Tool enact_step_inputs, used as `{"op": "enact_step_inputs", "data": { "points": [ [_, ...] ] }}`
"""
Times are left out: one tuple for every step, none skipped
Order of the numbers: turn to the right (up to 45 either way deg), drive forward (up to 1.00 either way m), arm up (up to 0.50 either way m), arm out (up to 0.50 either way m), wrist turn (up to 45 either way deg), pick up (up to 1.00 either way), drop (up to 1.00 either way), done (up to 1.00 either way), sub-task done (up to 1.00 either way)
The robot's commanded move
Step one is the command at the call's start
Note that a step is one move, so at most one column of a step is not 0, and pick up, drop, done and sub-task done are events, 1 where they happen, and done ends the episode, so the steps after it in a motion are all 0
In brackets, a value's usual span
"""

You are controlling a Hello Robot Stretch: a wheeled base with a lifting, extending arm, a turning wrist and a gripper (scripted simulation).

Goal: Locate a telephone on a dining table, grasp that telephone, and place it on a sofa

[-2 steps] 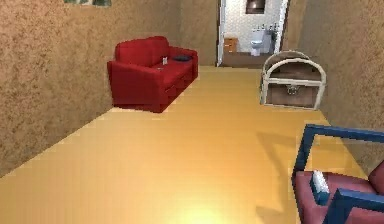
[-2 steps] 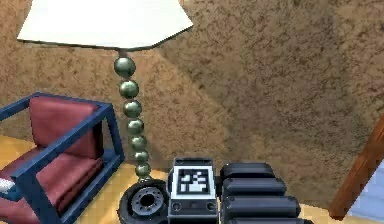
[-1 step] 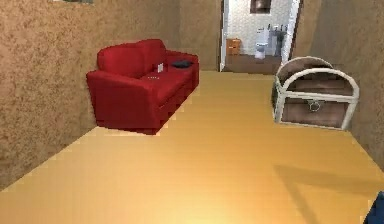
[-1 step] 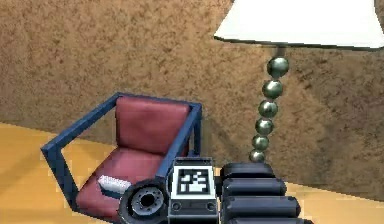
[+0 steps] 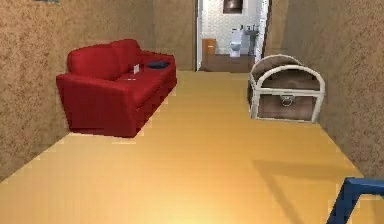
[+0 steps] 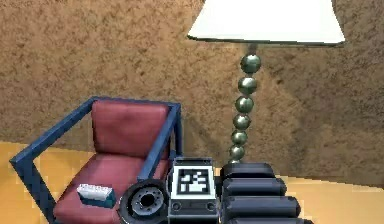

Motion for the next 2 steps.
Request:
{"op": "enact_step_inputs", "data": {
  "points": [
    [0.0,1.0,0.0,0.0,0.0,0.0,0.0,0.0,0.0],
    [0.0,1.0,0.0,0.0,0.0,0.0,0.0,0.0,0.0]
  ]
}}
